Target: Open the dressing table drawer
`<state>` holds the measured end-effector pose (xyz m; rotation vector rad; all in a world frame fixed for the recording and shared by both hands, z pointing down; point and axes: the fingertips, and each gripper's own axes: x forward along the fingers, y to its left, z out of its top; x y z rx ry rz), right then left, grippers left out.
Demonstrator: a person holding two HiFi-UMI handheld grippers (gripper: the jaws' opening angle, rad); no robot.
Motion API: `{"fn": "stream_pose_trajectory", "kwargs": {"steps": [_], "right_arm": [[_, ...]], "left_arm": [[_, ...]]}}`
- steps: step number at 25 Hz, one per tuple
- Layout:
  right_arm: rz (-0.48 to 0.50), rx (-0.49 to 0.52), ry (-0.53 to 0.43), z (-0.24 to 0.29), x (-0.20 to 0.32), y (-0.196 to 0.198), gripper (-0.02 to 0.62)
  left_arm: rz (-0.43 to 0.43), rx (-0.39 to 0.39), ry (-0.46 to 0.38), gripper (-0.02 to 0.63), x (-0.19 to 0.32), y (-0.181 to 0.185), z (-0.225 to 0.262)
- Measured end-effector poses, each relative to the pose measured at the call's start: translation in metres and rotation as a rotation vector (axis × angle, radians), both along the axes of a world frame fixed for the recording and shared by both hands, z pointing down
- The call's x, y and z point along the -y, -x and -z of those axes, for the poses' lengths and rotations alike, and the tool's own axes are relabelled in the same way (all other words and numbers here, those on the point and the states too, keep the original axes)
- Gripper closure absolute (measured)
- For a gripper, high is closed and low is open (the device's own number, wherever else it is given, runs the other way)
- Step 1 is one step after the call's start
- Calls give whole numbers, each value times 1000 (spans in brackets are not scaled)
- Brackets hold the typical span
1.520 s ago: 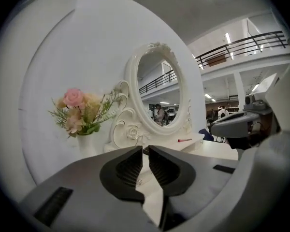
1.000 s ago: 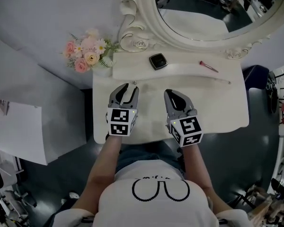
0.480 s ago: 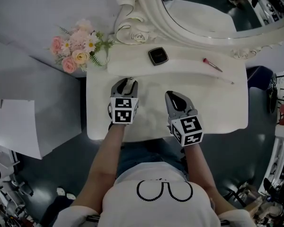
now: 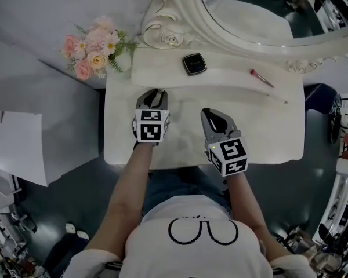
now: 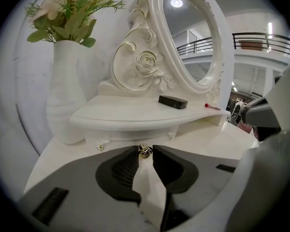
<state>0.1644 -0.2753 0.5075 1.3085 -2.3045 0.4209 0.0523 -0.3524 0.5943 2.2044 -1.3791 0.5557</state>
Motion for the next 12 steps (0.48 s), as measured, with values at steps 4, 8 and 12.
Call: {"fn": "stream_pose_trajectory", "kwargs": {"steps": [4, 8, 12], "right_arm": [[16, 0, -14, 7, -3, 0, 595], [26, 1, -20, 10, -6, -1, 595], [38, 1, -26, 14, -10, -1, 595]], "left_arm": [[-4, 3, 11, 517, -12, -1, 0], [-1, 3, 20, 517, -29, -1, 1], [3, -6, 29, 517, -44, -1, -1]]}}
